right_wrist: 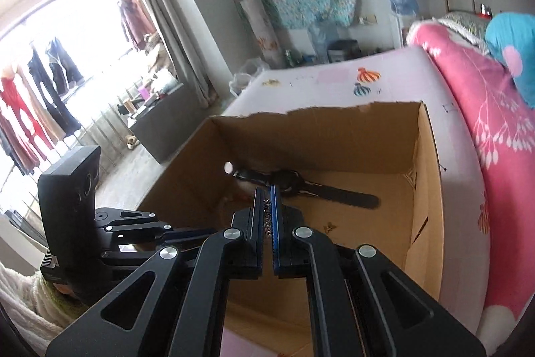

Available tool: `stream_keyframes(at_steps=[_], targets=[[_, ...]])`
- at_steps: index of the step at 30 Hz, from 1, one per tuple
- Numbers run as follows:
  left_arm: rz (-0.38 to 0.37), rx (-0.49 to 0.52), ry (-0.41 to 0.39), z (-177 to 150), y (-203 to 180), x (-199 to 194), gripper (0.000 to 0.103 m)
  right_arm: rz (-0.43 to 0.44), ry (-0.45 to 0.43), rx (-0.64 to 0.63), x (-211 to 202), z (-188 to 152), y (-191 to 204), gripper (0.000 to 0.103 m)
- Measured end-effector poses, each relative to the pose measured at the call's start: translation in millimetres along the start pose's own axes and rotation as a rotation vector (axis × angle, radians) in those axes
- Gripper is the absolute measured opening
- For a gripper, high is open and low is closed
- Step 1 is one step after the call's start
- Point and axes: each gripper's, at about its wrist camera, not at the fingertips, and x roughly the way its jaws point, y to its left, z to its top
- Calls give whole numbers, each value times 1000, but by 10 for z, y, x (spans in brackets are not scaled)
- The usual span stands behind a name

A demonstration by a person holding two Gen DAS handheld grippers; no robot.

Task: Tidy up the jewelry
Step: 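Carry the gold chain into the box and open the right tool, then withdraw both open tools from the box toward the orange bracelet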

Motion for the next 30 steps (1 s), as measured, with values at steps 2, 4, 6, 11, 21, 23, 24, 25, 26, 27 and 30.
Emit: stream_keyframes(at_steps=[2, 4, 6, 11, 21, 23, 24, 25, 26, 27, 30], targets=[[6, -7, -2, -3, 26, 7, 25, 15, 26, 24, 68, 32, -72, 4], [15, -1, -6, 3, 16, 11, 28, 43, 73, 52, 154, 50, -132, 4], [29, 3, -15, -9, 4, -3, 31, 46, 108, 62, 210, 52, -169, 4], [43, 11, -69, -50, -16, -167, 47, 63, 200, 85, 346, 99, -210, 4], [39, 23, -216, -258, -21, -596, 79, 61, 413, 127, 806, 414, -303, 4], [40, 26, -230, -290, -16, -635, 81, 45, 450, 122, 909, 439, -288, 4], [39, 27, -235, -303, -13, -645, 82, 37, 464, 108, 960, 454, -267, 4], [38, 30, -240, -321, -14, -656, 82, 25, 474, 97, 1002, 465, -255, 5], [37, 32, -241, -328, -16, -648, 82, 7, 484, 85, 1056, 480, -242, 5], [36, 35, -242, -339, -18, -643, 82, -2, 492, 76, 1105, 492, -233, 5], [37, 44, -243, -368, -35, -634, 83, -38, 489, 71, 1163, 530, -248, 5]])
